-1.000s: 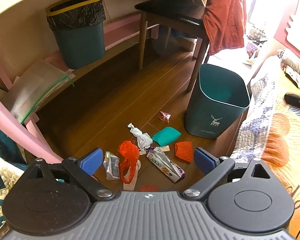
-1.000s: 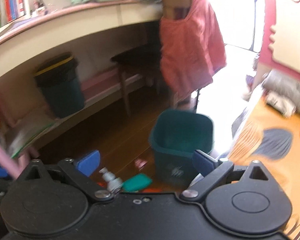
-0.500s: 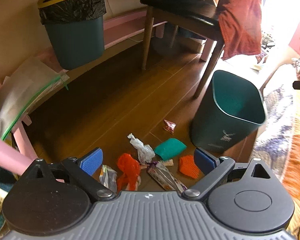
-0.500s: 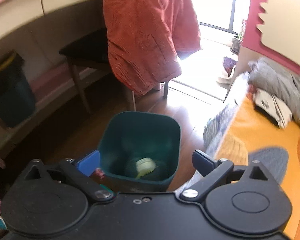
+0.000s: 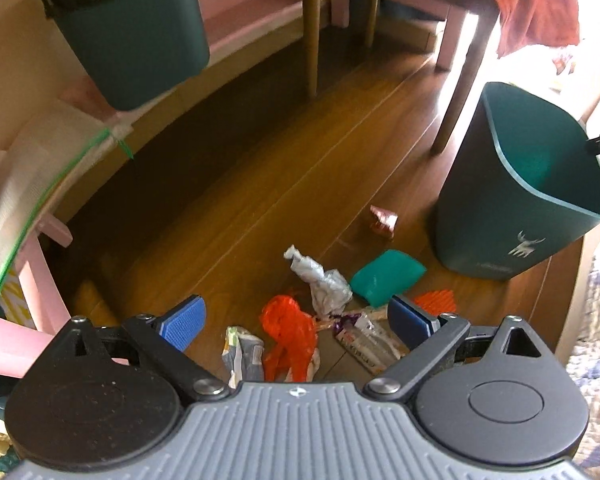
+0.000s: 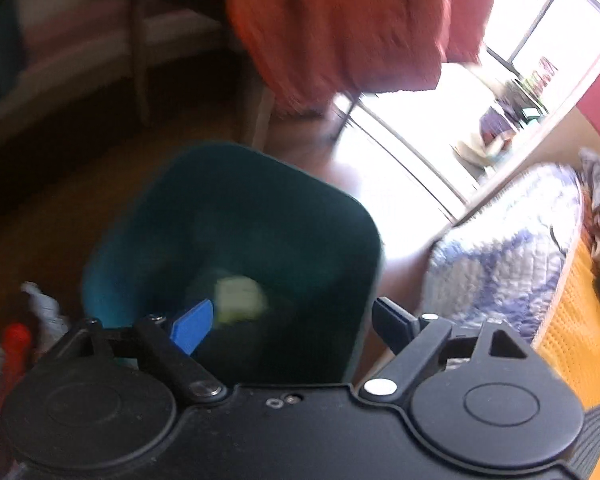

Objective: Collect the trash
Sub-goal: 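Grasp the teal bin rim with the right tool while the left tool approaches the trash pile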

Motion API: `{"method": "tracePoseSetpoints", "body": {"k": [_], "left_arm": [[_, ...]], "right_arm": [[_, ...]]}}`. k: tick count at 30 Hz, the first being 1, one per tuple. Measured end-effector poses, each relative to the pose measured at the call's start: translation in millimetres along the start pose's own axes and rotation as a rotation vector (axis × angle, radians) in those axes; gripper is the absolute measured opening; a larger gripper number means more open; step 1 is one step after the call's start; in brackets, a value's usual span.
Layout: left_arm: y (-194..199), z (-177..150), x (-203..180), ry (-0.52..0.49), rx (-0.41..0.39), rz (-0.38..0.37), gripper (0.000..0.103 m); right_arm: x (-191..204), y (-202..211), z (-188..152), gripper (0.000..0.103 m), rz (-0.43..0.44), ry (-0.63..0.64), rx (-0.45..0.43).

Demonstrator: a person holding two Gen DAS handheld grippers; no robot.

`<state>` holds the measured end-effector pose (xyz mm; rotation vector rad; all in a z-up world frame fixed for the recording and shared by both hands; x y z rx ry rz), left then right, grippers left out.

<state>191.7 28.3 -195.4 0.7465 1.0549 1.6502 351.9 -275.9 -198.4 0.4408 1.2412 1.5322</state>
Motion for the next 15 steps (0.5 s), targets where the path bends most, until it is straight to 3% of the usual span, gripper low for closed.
{"method": "tracePoseSetpoints", "body": {"k": [6, 10, 15], "left_arm": [[-38.3, -4.5, -5.2, -0.009, 0.083, -0.006, 0.098], [-63.9, -6.2, -14.1, -0.031, 0.123, -0.017, 0.098], [-106.5, -11.6, -24.9, -0.045, 0.195, -0.032, 0.098]], "right_arm": [[-24.3, -61.4, -5.8, 0.082, -0.046, -0.028, 0.142], [-31.5, -93.9, -6.2, 0.078, -0.029, -0.065, 0.205], [-33.6, -120.5, 2.5, 0.062, 0.005, -0.065, 0.224]]}}
Point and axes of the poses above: each gripper's, at about its wrist camera, not at the fingertips, and y roughly against the way its jaws point, x to its left, z to its top, the point moved 4 cm from there along -y, roughly the way its jaws point, and after that the axes turned 13 degrees about y, right-handed, at the moved point
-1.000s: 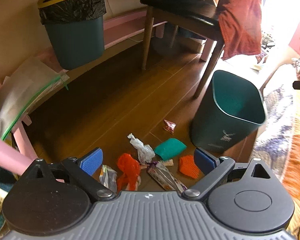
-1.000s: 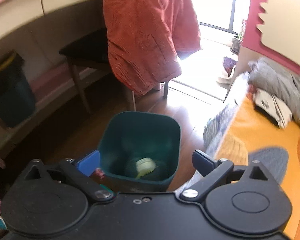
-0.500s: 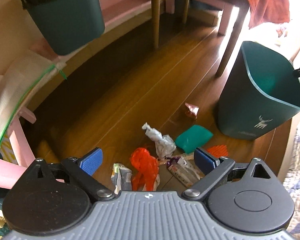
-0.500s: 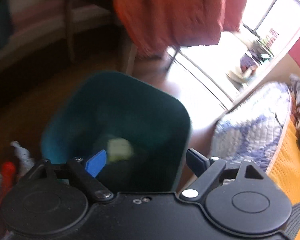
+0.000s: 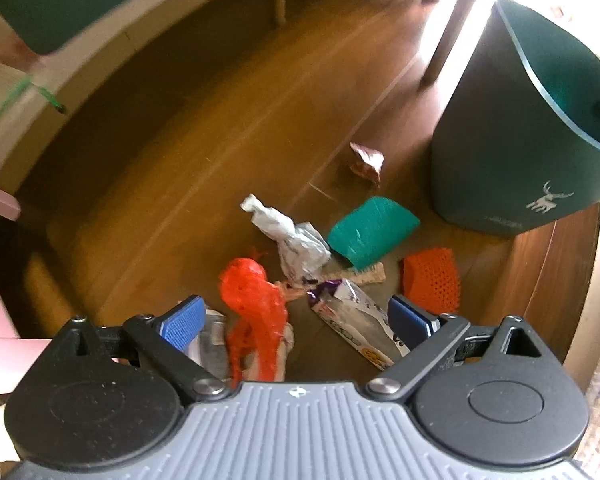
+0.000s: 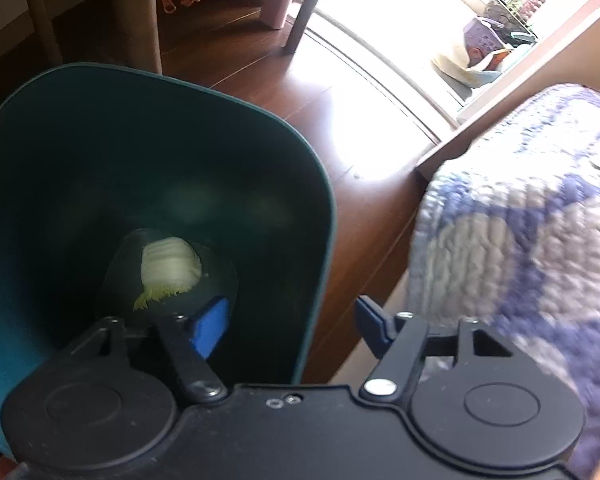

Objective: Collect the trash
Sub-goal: 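Grasp the teal bin rim with the right tool while the left tool approaches the trash pile, then lower the left tool onto the purple-and-white snack bag and close on it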

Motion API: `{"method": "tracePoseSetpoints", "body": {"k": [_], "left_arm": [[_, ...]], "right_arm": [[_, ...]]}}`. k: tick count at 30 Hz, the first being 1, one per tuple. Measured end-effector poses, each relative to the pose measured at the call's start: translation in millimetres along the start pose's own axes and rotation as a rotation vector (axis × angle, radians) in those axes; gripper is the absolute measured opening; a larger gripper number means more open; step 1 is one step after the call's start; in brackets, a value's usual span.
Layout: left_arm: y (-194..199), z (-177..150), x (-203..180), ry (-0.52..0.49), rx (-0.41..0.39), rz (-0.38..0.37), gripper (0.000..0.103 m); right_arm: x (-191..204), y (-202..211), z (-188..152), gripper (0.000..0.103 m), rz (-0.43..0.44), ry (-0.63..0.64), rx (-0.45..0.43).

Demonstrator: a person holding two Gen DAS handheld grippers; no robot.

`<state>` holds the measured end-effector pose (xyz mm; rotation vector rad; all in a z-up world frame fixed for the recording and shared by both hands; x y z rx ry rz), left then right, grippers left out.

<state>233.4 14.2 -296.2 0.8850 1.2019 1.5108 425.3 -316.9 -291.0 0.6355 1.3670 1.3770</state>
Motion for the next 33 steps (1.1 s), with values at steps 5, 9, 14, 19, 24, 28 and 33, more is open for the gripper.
{"method": "tracePoseSetpoints", "body": {"k": [5, 9, 14, 19, 24, 28, 33], "left_arm": [[-41.7, -7.6, -12.3, -0.025, 0.09, -0.032, 0.098], [-75.5, -20.3, -27.3, -0.041, 0.175, -0.054, 0.098], [-125.6, -29.6, -46.7, -0.01, 0.268, -0.033, 0.098], [-170.1, -29.5, -59.9, 0.019, 0.333, 0.031, 0.098], [-190.5, -31.7, -66.2, 0.03, 0.364, 0.064, 0.098], [-206.3, -41.4, -66.6, 0.088, 0.411, 0.073, 0.098], [-225.8, -47.1, -70.6, 0.153, 0.47, 0.072, 0.097]], "right_arm": [[-7.5, -15.5, -1.4, 0.04, 0.075, -0.05, 0.008], [-8.3, -23.2, -2.1, 0.025, 0.11, -0.066, 0.002], [-4.5, -25.1, -5.3, 0.019, 0.062, -0.084, -0.044], [3.0, -11.8, -8.5, 0.006, 0.131, -0.097, -0.106], [25.1, -1.7, -12.5, 0.008, 0.186, -0.075, -0.138], [43.6, 4.2, -12.9, 0.009, 0.236, -0.038, -0.161], [50.8, 0.9, -9.1, 0.009, 0.268, -0.008, -0.171]]}}
Point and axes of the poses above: each gripper's, at about its wrist camera, not at the fingertips, and y roughly against the way its jaws point, x to its left, z to its top, the point moved 4 cm from there along -y, roughly the way its jaws point, and after that the axes turned 13 degrees about y, right-handed, at the moved point
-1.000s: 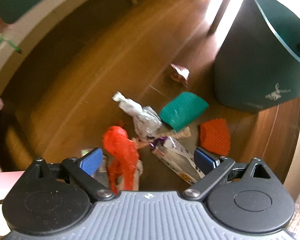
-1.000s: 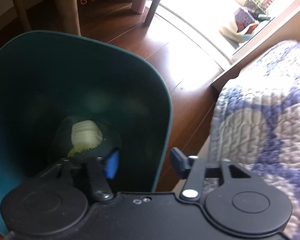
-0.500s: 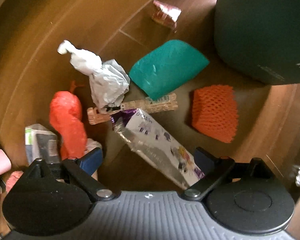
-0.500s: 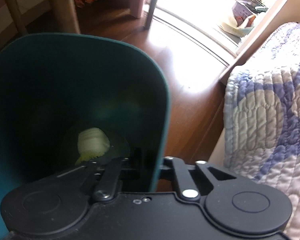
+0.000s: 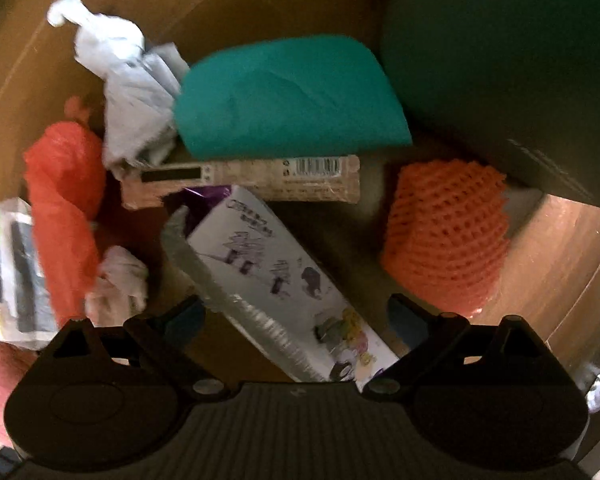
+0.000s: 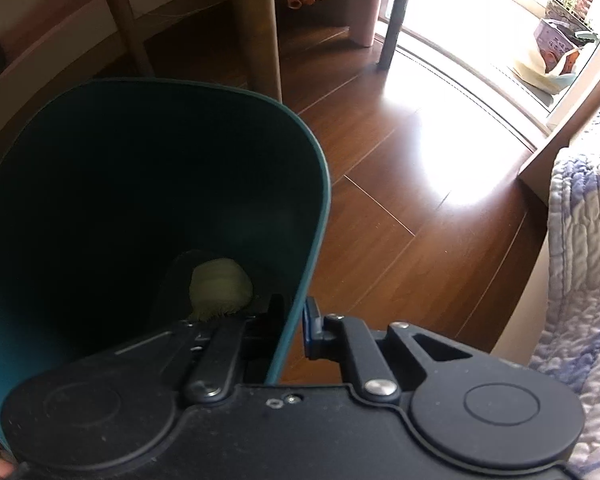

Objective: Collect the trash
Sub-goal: 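Lower the left tool onto the purple-and-white snack bag and close on it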

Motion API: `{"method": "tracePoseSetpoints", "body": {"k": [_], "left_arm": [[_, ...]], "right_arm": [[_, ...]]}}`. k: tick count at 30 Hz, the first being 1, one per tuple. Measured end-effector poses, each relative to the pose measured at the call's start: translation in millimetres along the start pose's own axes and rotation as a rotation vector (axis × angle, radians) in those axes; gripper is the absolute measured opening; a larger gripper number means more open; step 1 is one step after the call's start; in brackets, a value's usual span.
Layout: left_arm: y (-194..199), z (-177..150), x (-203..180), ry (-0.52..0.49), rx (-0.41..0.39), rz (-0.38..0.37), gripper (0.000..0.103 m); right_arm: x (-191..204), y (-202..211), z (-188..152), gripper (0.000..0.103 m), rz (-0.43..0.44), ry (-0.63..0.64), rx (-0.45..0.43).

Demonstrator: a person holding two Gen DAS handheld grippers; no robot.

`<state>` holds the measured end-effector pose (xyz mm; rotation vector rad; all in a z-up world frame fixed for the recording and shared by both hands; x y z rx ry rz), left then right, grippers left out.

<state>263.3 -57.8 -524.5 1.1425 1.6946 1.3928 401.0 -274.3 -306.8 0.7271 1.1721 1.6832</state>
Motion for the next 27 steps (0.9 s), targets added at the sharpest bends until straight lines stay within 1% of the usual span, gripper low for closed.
{"method": "tracePoseSetpoints", "body": {"k": [1, 2, 3, 6, 8, 10, 11, 12, 14, 16, 18, 20, 22, 23, 27], "left_arm": [[-1.8, 0.6, -0.9, 0.01, 0.009, -0.004, 0.092], [-2.7, 1.0, -1.5, 0.013, 0.015, -0.001, 0.078], [-2.4, 0.7, -1.7, 0.013, 0.021, 0.003, 0.066], [0.6, 0.7, 1.3, 0.019, 0.031, -0.018, 0.052], [5.3, -0.3, 7.7, 0.024, 0.018, -0.011, 0.046], [10.7, -2.2, 16.2, 0.033, 0.014, -0.004, 0.042], [16.8, -3.6, 19.0, 0.028, 0.002, -0.001, 0.036], [24.9, -5.4, 21.2, 0.017, -0.009, -0.002, 0.033], [45.7, -10.5, 27.0, 0.001, -0.032, -0.013, 0.032], [71.1, -15.9, 31.2, -0.022, -0.068, -0.029, 0.025], [96.3, -20.8, 36.4, -0.035, -0.094, -0.024, 0.015], [117.3, -24.7, 39.4, -0.033, -0.105, -0.02, 0.013], [142.9, -28.9, 42.0, -0.058, -0.153, -0.01, 0.011], [156.3, -30.2, 41.8, -0.069, -0.178, -0.009, 0.009], [217.4, -37.4, 37.7, -0.086, -0.25, -0.057, 0.008]], "right_arm": [[-1.0, 0.2, 0.9, 0.009, 0.005, -0.003, -0.005], [-2.1, -0.1, 1.6, 0.009, 0.01, -0.009, -0.008], [-3.5, -0.3, 2.5, 0.009, 0.014, -0.015, -0.012], [-7.1, 0.1, 1.7, 0.008, 0.018, -0.032, -0.022], [-7.8, -0.1, 1.0, 0.007, 0.011, -0.037, -0.029], [-8.3, 0.2, 0.5, 0.006, -0.007, -0.035, -0.039], [-7.1, 0.6, 0.8, 0.004, -0.024, -0.031, -0.044], [-8.8, 0.4, 1.6, 0.004, -0.038, -0.033, -0.048], [-12.3, 2.4, 1.7, 0.003, -0.041, -0.051, -0.062], [-15.3, 3.6, 1.5, 0.003, -0.044, -0.063, -0.068], [-13.7, 5.5, 0.0, 0.003, -0.05, -0.051, -0.076], [-12.0, 5.9, -0.6, 0.003, -0.047, -0.047, -0.08], [-11.1, 6.2, -1.6, 0.003, -0.045, -0.046, -0.083], [-11.2, 6.5, -1.5, 0.003, -0.044, -0.044, -0.085], [-9.4, 9.3, -6.2, 0.003, -0.045, -0.039, -0.093]]}}
Point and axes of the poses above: each gripper's, at about its wrist camera, not at the fingertips, and y roughly against the way its jaws point, x to its left, z to its top, the point moved 4 cm from there along -y, roughly the way its jaws point, and after that the axes turned 13 degrees about y, right-handed, at the moved point
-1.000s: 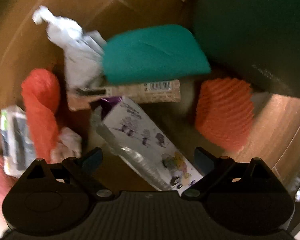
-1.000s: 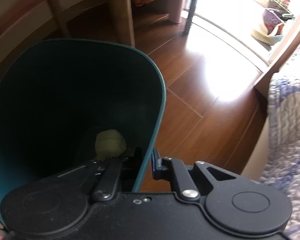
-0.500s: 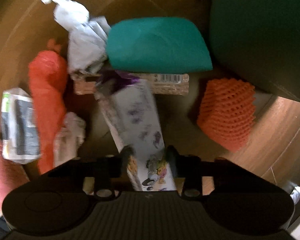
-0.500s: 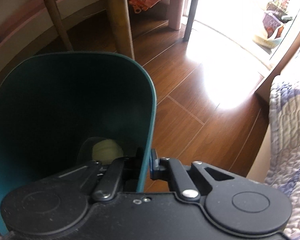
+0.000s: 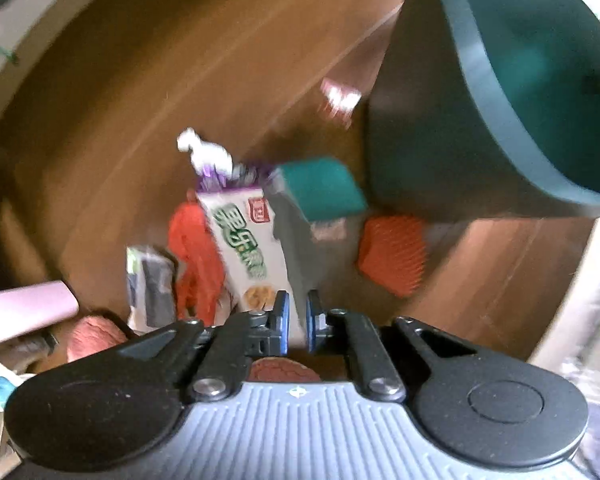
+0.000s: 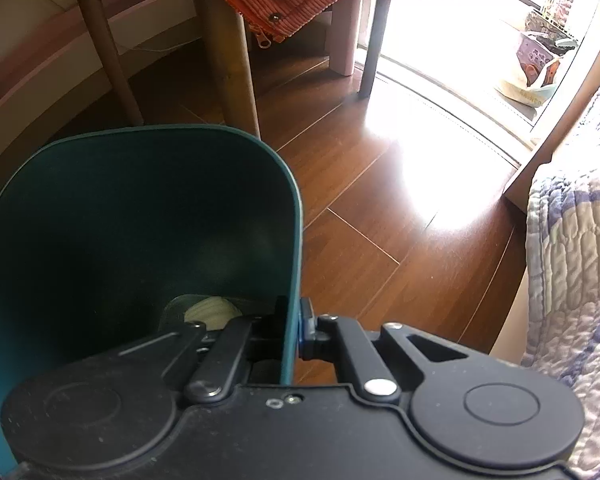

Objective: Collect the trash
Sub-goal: 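Lower the left tool onto the purple-and-white snack bag and close on it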

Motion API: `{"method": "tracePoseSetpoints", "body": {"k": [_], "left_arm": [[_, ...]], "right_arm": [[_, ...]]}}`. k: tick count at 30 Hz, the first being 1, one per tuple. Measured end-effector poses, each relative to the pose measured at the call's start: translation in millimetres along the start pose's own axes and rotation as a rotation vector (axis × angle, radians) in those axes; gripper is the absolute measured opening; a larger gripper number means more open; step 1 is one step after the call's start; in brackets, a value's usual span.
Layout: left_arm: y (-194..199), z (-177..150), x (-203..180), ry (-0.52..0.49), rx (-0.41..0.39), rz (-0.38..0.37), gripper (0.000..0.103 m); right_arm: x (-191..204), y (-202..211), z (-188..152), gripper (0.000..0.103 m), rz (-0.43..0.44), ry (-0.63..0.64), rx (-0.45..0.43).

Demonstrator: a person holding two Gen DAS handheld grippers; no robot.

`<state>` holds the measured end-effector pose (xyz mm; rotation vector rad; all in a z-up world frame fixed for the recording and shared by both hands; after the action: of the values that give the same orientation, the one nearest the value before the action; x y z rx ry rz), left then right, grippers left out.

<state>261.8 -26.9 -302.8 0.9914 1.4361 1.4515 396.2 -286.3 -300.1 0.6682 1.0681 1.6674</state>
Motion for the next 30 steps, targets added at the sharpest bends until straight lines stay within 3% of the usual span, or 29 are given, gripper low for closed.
{"method": "tracePoseSetpoints", "body": {"k": [6, 9, 12, 17, 19, 23, 27, 30], "left_arm": [[92.8, 19.3, -44.0, -0.069, -0.162, -0.103, 0.008], [105.0, 29.6, -67.4, -0.129, -0.187, -0.127, 0.008], [68.2, 32.9, -70.1, -0.135, -0.152, -0.056, 0.008], [-11.3, 37.1, -36.8, -0.036, -0.032, -0.028, 0.011], [-42.8, 39.0, -21.7, -0.002, 0.006, -0.031, 0.019], [-89.9, 37.6, 10.1, 0.076, 0.017, -0.041, 0.076], [-131.3, 36.9, 20.0, 0.102, 0.054, -0.046, 0.078], [-159.0, 32.7, 15.3, 0.044, 0.057, 0.019, 0.078]], "right_arm": [[1.7, 4.1, -1.3, 0.004, 0.01, 0.007, -0.01], [1.6, 5.7, -1.2, 0.004, 0.018, 0.019, -0.015], [-0.6, 5.5, -1.5, 0.005, 0.026, 0.015, -0.012], [-1.4, 4.9, 0.0, 0.005, 0.031, 0.012, -0.007], [-0.7, 5.7, 1.0, 0.005, 0.036, 0.012, -0.01], [5.5, 11.8, 4.0, 0.006, 0.039, 0.046, -0.041], [2.0, 17.9, 7.0, 0.004, 0.023, 0.056, -0.071], [-3.9, 14.9, 6.5, 0.004, 0.001, 0.048, -0.061]]}}
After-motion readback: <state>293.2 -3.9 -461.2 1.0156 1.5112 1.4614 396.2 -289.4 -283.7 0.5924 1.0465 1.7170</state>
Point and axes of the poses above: each gripper's, at about its wrist camera, not at the fingertips, and y roughly against the way its jaws point, x to its left, z to its top, the point moved 4 cm from there along -y, roughly the way its jaws point, and after that the axes turned 13 degrees about y, right-handed, at the moved point
